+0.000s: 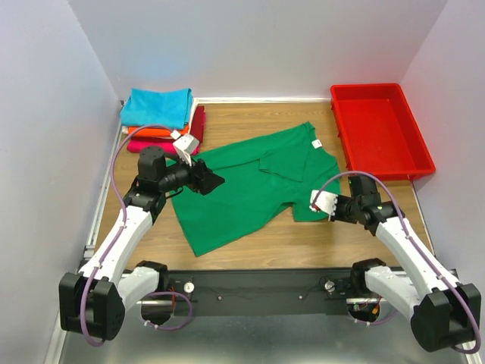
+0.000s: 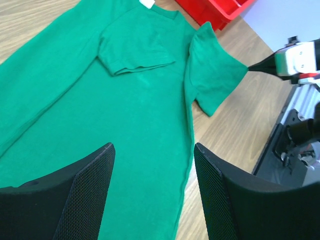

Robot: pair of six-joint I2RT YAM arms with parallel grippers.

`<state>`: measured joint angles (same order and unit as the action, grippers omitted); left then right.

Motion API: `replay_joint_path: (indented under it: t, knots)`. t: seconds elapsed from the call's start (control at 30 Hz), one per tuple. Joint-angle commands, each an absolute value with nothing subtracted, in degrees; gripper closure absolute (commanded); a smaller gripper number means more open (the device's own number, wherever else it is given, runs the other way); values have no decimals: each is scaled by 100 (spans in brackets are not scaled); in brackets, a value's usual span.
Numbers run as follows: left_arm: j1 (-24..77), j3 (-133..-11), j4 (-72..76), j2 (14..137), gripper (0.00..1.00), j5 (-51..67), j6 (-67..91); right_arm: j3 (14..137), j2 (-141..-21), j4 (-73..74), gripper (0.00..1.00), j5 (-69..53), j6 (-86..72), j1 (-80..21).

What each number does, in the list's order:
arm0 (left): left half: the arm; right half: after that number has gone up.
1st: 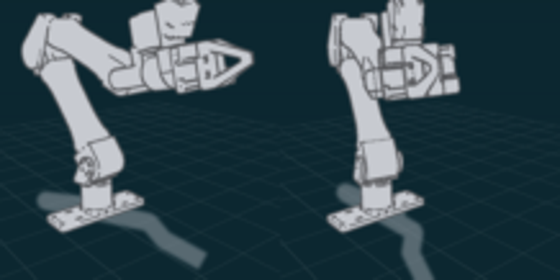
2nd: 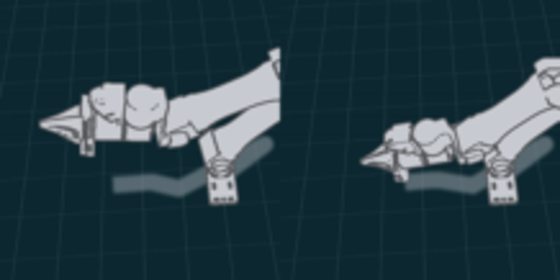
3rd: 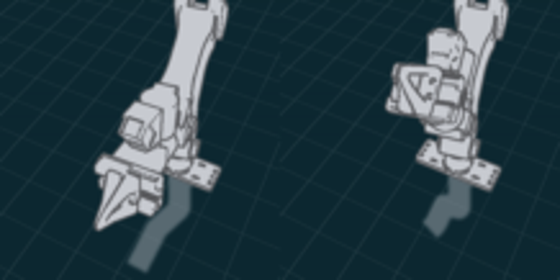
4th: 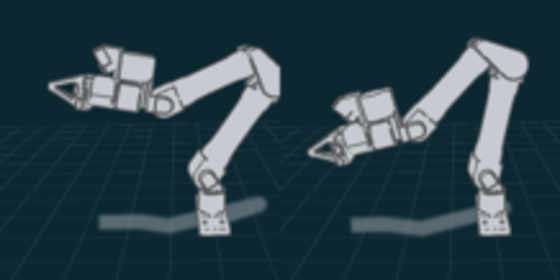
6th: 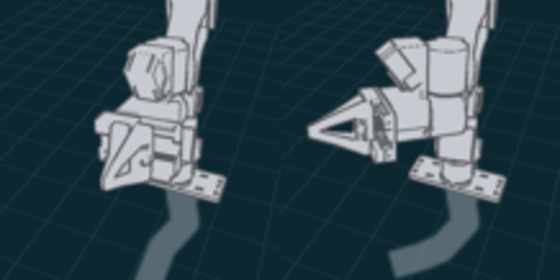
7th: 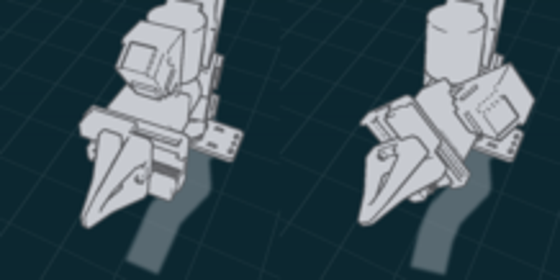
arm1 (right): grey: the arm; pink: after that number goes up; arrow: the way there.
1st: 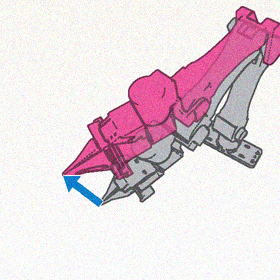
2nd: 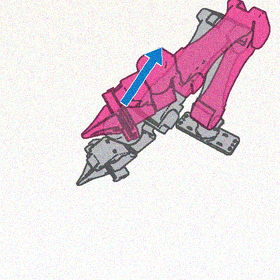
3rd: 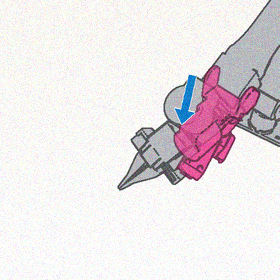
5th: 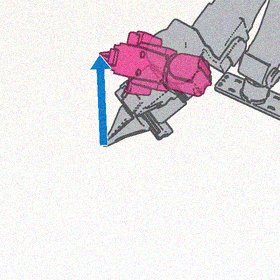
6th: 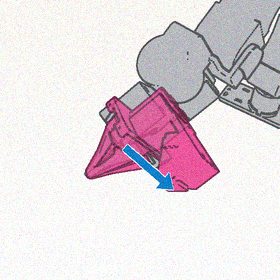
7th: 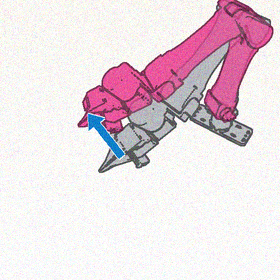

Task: Fold and stack the t-shirts
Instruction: Fold the tshirt

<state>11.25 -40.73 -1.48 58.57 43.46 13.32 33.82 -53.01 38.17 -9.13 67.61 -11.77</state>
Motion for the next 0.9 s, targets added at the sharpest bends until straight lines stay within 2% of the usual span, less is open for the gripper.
replay_joint_path:
  t: [0.0, 0.1, 0.33, 0.57, 0.7, 0.87]
  knots:
    - [1396, -4367, -473, 5774, 28, 4439, 1354, 3226, -5168, 4122, 99, -616, 6882, -1090]
    - [1686, -4569, -947, 5818, 28, 4193, 1450, 3357, -5089, 4174, 99, -606, 6856, -959]
    - [3013, -4597, -2161, 5784, 29, 2709, 2100, 4174, -5028, 4289, 99, -1151, 6241, -861]
    - [3392, -4289, -2907, 5221, 31, 1856, 2934, 4087, -5220, 4307, 99, -1731, 6231, -844]
    - [3585, -4184, -3435, 5326, 37, 1793, 3417, 4096, -5422, 4263, 99, -1854, 6249, -852]
    - [3902, -4078, -3805, 5432, 37, 1521, 3656, 4201, -5590, 4140, 99, -1890, 6082, -835]
